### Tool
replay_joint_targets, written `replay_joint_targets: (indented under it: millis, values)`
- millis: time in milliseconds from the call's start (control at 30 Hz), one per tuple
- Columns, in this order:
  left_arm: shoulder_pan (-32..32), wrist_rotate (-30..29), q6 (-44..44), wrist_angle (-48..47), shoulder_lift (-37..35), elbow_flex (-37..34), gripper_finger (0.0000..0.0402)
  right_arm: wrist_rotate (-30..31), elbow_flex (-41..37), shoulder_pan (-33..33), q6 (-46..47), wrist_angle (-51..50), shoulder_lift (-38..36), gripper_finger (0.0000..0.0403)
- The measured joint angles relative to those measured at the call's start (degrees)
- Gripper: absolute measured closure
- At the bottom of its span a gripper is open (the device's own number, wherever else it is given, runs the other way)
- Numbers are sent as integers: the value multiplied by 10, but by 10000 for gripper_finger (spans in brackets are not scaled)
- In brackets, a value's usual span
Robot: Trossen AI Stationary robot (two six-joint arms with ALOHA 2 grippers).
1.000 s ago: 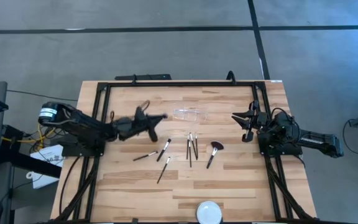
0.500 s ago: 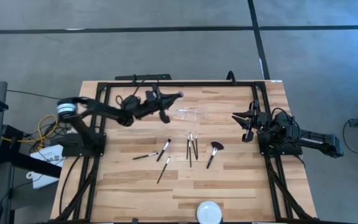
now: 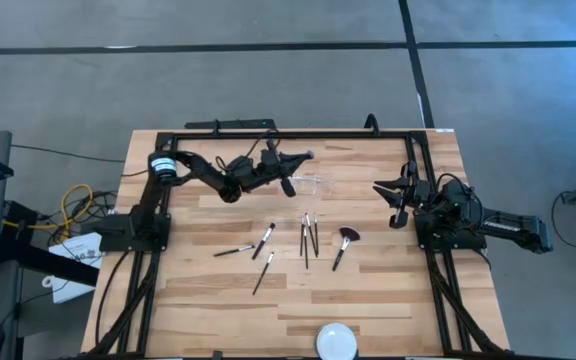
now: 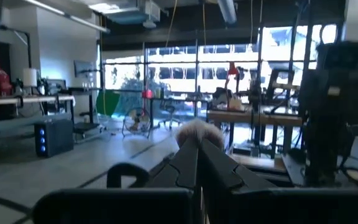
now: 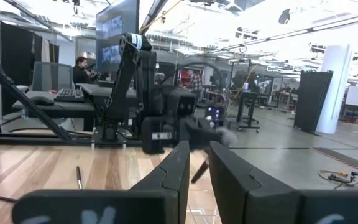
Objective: Put items in baskets/containers
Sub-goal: Put the black Powder brush into the transparent organizer, then put the black highlighter brush into the transparent organizer
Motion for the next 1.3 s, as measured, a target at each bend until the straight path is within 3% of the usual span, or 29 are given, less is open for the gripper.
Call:
replay_joint_targets:
  millis: [333,633,1000,1100,1300]
  values:
    - [-6,0,-10,-26,42,-4,394,-1,0,0,26,-1,0,351]
    - [-7,-25,-19,-30,-1,-43,365,-2,0,1,40,-9,0,351]
    - [-14,-45,-21,-82,-172,-158,322,-2,0,1,49,-9,0,351]
    - [-29,-19,-22,-112,-237,-188,318,-3,0,2,79,-8,0,351]
    - [-71,17,-57,-266,-383,-248,319,-3,0,4,104,-4,0,335]
